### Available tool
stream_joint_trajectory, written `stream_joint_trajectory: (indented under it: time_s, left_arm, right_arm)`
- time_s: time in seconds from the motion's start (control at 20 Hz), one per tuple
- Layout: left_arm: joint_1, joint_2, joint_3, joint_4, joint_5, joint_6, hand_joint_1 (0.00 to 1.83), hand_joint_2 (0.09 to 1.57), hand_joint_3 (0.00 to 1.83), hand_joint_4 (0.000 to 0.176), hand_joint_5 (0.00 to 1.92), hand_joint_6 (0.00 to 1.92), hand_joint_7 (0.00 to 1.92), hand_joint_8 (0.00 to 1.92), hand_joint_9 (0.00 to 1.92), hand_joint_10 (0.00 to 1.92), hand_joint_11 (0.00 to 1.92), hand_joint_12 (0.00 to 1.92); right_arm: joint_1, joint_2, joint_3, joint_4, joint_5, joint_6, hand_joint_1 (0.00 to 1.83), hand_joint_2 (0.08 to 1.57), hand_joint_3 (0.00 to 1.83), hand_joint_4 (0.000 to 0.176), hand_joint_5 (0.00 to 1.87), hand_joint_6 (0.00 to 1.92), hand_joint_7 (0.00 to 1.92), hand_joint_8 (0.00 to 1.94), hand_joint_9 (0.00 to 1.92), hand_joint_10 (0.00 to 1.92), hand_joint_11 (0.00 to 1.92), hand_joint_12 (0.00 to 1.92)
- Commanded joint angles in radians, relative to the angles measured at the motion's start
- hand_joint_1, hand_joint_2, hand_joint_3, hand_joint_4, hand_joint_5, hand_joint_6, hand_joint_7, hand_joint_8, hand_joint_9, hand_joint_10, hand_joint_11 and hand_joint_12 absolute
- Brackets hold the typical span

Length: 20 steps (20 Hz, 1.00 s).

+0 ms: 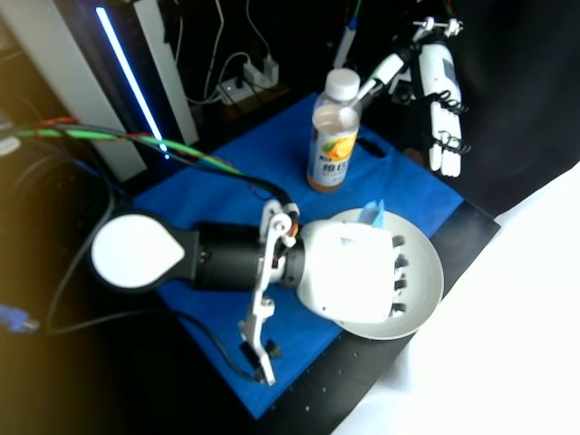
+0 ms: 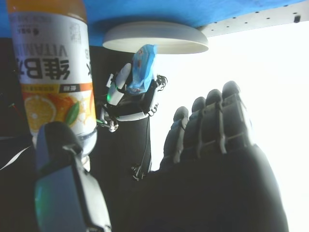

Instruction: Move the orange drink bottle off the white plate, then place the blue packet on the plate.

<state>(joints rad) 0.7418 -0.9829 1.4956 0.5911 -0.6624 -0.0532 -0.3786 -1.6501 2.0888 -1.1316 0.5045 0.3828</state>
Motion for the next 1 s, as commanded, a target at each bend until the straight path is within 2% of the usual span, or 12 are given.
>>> stream_joint_trajectory:
  time_s: [0.0,0.05,0.2,0.3,0.4,0.55,0.6,0.65,0.75,0.8,0.85,0.95]
  left_arm:
    - [-0.009,-0.003,0.003,-0.042,-0.093,-0.015,0.57,0.76,0.0,0.083,0.0,0.0,0.0,0.0,0.0,0.0,0.0,0.0]
    - [-0.009,-0.002,0.003,-0.041,-0.094,-0.019,0.56,0.76,0.0,0.082,0.0,0.0,0.0,0.0,0.0,0.0,0.0,0.0]
    - [-0.009,-0.003,0.003,-0.041,-0.096,-0.025,0.58,0.76,0.0,0.084,0.0,0.0,0.0,0.0,0.0,0.0,0.0,0.0]
    - [-0.01,-0.004,0.003,-0.041,-0.096,-0.025,0.58,0.76,0.0,0.109,0.0,0.0,0.0,0.0,0.0,0.0,0.0,0.0]
    - [-0.01,-0.004,0.004,-0.039,-0.096,-0.026,0.57,0.76,0.0,0.088,0.0,0.0,0.0,0.0,0.0,0.0,0.0,0.0]
    - [-0.016,-0.004,0.006,-0.021,-0.09,-0.034,0.59,0.77,0.0,0.069,0.0,0.0,0.0,0.0,0.0,0.0,0.0,0.0]
    - [-0.018,-0.004,0.006,-0.018,-0.089,-0.036,0.6,0.76,0.0,0.072,0.0,0.0,0.0,0.0,0.0,0.0,0.0,0.0]
    - [-0.018,-0.005,0.007,-0.018,-0.089,-0.037,0.61,0.77,0.0,0.064,0.0,0.0,0.0,0.0,0.0,0.0,0.0,0.0]
    - [-0.018,-0.006,0.007,-0.018,-0.09,-0.039,0.61,0.76,0.0,0.033,0.0,0.0,0.0,0.0,0.0,0.0,0.0,0.0]
    - [-0.018,-0.006,0.007,-0.018,-0.09,-0.039,0.6,0.76,0.0,0.041,0.0,0.0,0.0,0.0,0.0,0.0,0.0,0.0]
    - [-0.018,-0.007,0.007,-0.018,-0.09,-0.04,0.59,0.76,0.0,0.05,0.0,0.0,0.0,0.0,0.0,0.0,0.0,0.0]
    - [-0.019,-0.007,0.007,-0.018,-0.09,-0.04,0.6,0.76,0.0,0.053,0.0,0.0,0.0,0.0,0.0,0.0,0.0,0.0]
  right_arm:
    - [0.02,-0.007,0.004,0.051,0.045,0.009,1.28,1.09,0.0,0.0,1.05,0.6,1.05,1.11,0.99,1.14,0.8,1.63]
    - [0.02,-0.01,0.004,0.046,0.044,0.01,1.28,1.08,0.0,0.0,1.09,0.56,1.06,1.08,0.96,1.27,0.84,1.68]
    - [0.01,-0.013,0.004,0.032,0.043,0.02,1.28,1.1,0.0,0.0,1.01,0.67,1.06,1.09,1.01,1.02,0.82,1.47]
    - [0.001,-0.014,0.006,0.023,0.041,0.033,1.28,1.1,0.0,0.0,1.04,0.6,1.05,1.13,1.07,1.2,0.93,1.63]
    - [-0.003,-0.023,0.021,-0.014,0.041,0.073,1.28,1.08,0.0,0.0,1.06,0.61,1.11,1.01,1.09,0.98,0.92,1.47]
    - [-0.015,-0.031,0.031,-0.029,0.041,0.087,1.27,1.11,0.0,0.0,1.01,0.67,1.01,1.18,0.99,1.07,0.87,1.48]
    - [-0.018,-0.032,0.034,-0.029,0.041,0.088,1.27,1.13,0.0,0.0,0.98,0.68,0.98,1.25,1.02,1.27,0.93,1.6]
    - [-0.02,-0.035,0.037,-0.029,0.041,0.09,1.27,1.11,0.0,0.0,1.01,0.67,1.01,1.18,0.98,1.1,0.86,1.49]
    - [-0.023,-0.038,0.04,-0.029,0.041,0.094,1.26,1.14,0.0,0.0,0.96,0.72,0.95,1.3,0.95,1.27,0.86,1.65]
    - [-0.023,-0.039,0.04,-0.03,0.041,0.094,1.26,1.14,0.0,0.0,0.95,0.72,0.95,1.3,0.99,1.28,0.92,1.62]
    - [-0.024,-0.039,0.04,-0.031,0.041,0.094,1.26,1.12,0.0,0.0,0.98,0.77,1.0,1.17,0.96,0.96,0.81,1.41]
    - [-0.024,-0.039,0.04,-0.032,0.041,0.094,1.26,1.15,0.0,0.0,0.86,0.89,1.0,1.2,0.99,0.94,0.82,1.45]
